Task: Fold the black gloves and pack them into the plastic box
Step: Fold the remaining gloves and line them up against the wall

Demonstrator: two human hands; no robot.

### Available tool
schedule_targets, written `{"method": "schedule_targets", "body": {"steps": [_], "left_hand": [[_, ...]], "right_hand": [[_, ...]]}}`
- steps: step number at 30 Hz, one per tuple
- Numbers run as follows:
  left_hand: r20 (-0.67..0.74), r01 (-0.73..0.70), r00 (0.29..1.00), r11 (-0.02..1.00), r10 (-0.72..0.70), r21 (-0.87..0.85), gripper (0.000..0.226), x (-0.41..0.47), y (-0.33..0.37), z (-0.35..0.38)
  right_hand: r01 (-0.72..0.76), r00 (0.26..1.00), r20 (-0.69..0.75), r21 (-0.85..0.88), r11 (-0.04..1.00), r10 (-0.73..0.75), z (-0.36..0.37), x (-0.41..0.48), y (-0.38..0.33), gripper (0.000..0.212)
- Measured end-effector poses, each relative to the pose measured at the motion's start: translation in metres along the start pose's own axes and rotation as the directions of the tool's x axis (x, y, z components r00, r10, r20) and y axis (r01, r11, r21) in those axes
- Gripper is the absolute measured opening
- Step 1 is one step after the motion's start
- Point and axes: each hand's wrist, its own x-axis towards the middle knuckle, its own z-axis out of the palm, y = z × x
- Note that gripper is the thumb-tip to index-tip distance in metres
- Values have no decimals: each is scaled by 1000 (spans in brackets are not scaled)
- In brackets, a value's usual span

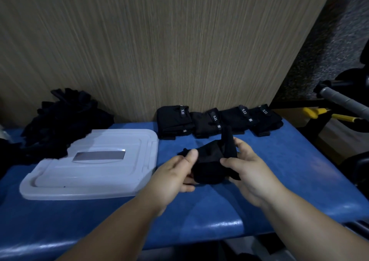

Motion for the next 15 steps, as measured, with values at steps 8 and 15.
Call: {"method": "schedule_targets", "body": {"steps": [8,15], "left_hand": [[-141,38,986,941,-90,-336,19,8,0,2],[-201,-72,977,997,67,-16,17,9,-8,9]], "right_hand": [[-96,984,143,-64,993,104,0,-4,7,48],[-6,1000,-11,-431,902,1,-5,-1,8,41]]}}
